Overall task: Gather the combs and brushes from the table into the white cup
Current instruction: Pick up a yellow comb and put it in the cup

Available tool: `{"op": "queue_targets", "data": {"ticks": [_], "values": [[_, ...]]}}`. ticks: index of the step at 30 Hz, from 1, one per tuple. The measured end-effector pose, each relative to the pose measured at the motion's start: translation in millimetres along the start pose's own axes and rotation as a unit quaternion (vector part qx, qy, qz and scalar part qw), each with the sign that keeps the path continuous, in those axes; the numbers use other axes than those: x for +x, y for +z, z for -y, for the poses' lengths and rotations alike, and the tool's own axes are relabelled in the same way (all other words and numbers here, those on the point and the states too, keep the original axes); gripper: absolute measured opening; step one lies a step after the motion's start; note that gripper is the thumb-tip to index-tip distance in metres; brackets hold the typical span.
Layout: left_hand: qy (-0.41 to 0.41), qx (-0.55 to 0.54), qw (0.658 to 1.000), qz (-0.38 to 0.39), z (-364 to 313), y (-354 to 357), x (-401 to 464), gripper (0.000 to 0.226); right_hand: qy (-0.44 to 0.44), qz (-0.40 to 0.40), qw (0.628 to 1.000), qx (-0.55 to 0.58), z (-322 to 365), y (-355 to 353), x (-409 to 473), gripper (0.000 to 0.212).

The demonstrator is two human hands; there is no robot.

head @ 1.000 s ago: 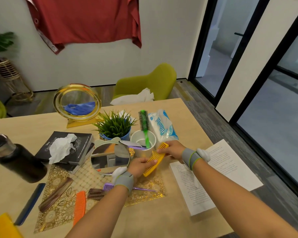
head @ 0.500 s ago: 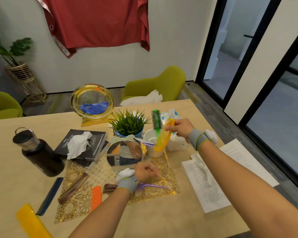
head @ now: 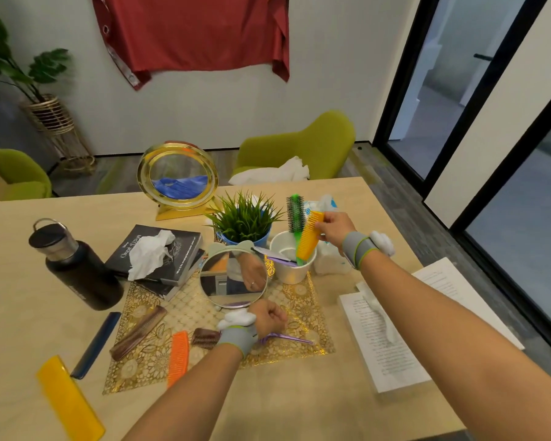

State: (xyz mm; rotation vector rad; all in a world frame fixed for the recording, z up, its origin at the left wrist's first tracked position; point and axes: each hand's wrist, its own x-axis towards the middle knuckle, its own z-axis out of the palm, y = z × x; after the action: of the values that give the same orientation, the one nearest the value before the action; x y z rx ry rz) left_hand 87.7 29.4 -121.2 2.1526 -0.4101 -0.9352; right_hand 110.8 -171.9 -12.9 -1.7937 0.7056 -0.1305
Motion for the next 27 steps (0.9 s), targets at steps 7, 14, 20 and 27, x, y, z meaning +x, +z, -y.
{"op": "queue_targets", "data": {"ticks": [7,14,20,27], "values": [[-0.024,-0.002,1.000,-0.017,7,1,4,0.021,0.029,-0.036,0.999,-0.006,-12,4,11,0.029],[-0.090,0.026,0.989,-0.111,39,-9,-1,0.015,-0.063,-0.060,0.996,0.025,-6,4,9,0.031],[-0.116,0.009,0.981,-0.154,51,-14,-7,0.035,-0.096,-0.043,0.994,0.040,6,12,4,0.024],[-0.103,0.102,0.984,-0.101,56,-21,-8,0.040,-0.094,0.035,0.993,0.067,19,24,-6,0.011]]}}
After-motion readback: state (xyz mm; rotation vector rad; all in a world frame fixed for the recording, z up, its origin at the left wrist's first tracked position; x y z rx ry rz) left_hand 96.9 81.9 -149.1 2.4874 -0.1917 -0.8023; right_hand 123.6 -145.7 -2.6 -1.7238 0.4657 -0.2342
